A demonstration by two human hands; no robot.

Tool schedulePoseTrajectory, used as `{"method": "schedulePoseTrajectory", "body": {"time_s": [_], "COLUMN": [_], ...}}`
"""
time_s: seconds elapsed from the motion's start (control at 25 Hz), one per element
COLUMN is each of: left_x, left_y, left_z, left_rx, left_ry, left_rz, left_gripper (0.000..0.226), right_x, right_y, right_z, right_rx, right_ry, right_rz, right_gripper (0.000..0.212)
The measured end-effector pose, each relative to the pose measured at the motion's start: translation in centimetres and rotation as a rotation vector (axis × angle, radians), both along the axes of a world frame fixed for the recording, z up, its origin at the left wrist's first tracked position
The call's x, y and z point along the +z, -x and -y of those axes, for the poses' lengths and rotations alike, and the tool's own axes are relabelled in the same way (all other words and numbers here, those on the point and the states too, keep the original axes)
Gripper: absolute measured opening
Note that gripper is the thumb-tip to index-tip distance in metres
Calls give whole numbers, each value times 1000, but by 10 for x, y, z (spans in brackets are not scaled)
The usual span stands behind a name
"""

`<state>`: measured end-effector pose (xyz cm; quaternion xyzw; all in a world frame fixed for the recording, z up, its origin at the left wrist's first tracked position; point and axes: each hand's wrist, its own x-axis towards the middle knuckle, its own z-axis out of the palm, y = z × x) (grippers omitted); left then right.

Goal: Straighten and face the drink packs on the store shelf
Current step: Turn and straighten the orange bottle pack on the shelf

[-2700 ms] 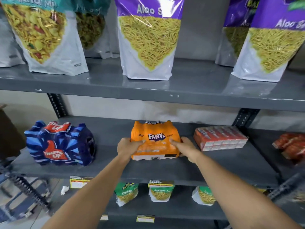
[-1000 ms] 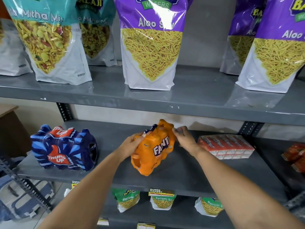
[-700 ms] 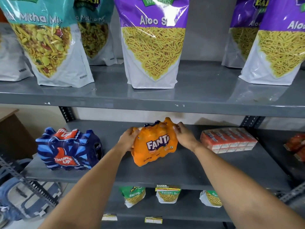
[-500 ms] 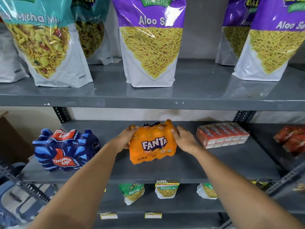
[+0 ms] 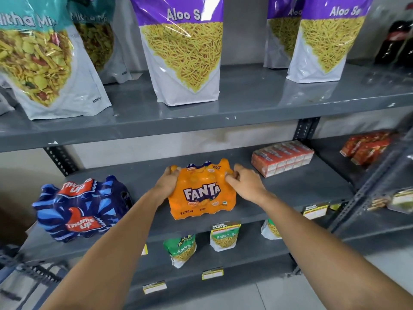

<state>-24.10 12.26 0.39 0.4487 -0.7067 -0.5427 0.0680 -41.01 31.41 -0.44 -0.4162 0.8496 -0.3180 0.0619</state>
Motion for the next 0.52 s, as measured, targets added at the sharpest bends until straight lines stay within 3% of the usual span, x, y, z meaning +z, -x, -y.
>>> {"method": "schedulePoseTrajectory", "body": {"time_s": [0.08, 0.24, 0.28, 0.36, 0.44, 0.52], "left_x": [6, 20, 24, 29, 30, 29], "left_y": [1, 22, 31, 54, 80, 116], "left_z": [-1, -16, -24, -41, -59, -81], "left_rx": [-48, -123, -138, -166, -159, -169], "left_ry": [142, 730, 780, 756, 775, 816], "left_rz": [74, 420, 511, 639, 652, 627], "left_gripper": [59, 51, 53, 79, 93, 94], "right_x": [2, 13, 12, 3, -9, -12], "right_y": [5, 43, 58, 98, 146, 197], "right_z": [0, -8, -14, -28, -45, -65], "right_rx": [15, 149, 171, 120, -29, -173], "right_ry": [0, -100, -153, -182, -90, -61], "right_rz": [59, 417, 433, 388, 357, 286], "right_gripper": [44, 51, 50, 43, 36, 50]}}
